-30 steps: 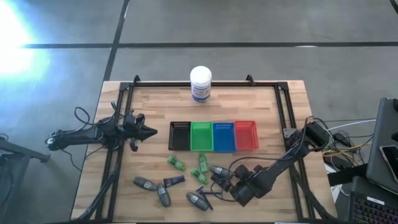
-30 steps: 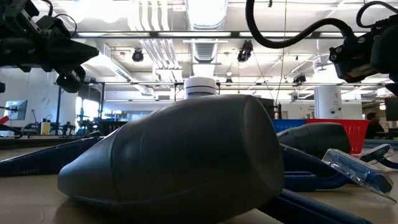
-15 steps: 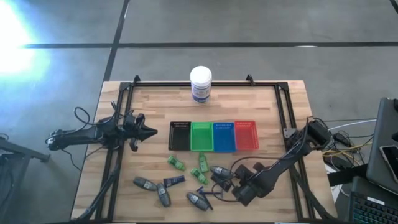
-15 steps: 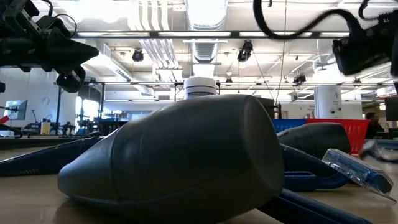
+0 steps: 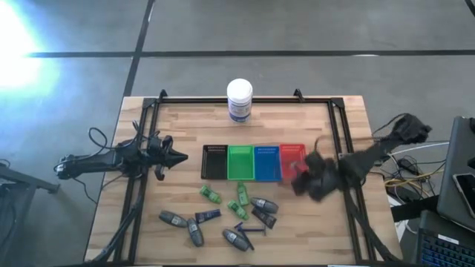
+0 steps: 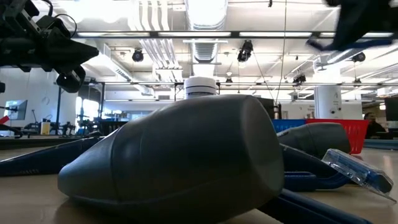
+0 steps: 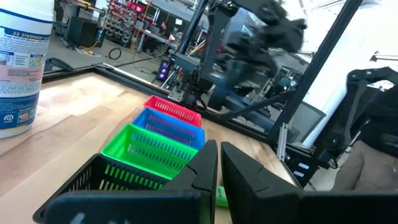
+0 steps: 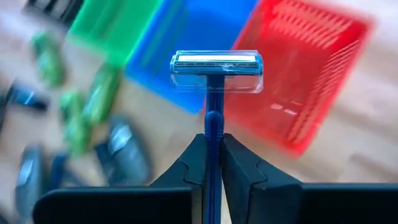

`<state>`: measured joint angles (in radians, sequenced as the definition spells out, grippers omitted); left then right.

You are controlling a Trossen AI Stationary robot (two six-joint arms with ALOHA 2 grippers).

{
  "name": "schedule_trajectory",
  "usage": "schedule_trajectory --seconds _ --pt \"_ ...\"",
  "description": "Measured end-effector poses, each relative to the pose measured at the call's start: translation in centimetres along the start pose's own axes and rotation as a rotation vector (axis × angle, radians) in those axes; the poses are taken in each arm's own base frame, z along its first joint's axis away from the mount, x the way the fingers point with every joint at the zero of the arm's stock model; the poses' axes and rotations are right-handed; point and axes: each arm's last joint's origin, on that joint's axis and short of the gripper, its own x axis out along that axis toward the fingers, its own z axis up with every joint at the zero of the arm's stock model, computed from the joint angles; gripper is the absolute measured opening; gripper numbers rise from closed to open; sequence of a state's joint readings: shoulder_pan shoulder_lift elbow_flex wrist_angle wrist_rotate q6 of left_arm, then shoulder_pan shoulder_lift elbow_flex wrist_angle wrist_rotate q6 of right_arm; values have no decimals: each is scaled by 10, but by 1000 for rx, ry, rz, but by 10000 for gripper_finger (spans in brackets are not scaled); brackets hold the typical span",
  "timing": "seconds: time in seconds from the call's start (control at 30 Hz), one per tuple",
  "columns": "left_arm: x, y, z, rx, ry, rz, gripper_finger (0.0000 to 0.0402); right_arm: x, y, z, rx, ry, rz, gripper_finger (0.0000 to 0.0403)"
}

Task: Pick & Place Travel size toiletries
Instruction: Put the blue razor into the red basket

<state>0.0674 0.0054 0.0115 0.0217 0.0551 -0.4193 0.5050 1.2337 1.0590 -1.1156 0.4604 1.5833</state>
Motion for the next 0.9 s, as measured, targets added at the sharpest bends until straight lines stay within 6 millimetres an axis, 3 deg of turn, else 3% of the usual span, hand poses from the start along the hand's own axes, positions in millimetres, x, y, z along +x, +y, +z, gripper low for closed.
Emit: schedule_trajectory --seconds 0.2,0.43,0.63,0.9 --pt "0 0 0 0 0 0 26 42 -44 38 114 34 -42 23" --pt "0 0 0 0 0 0 26 91 -72 44 269 58 28 26" --pt "0 0 0 0 0 0 26 99 -75 40 272 101 2 55" --pt "0 0 0 0 0 0 26 104 -74 40 255 96 -26 135"
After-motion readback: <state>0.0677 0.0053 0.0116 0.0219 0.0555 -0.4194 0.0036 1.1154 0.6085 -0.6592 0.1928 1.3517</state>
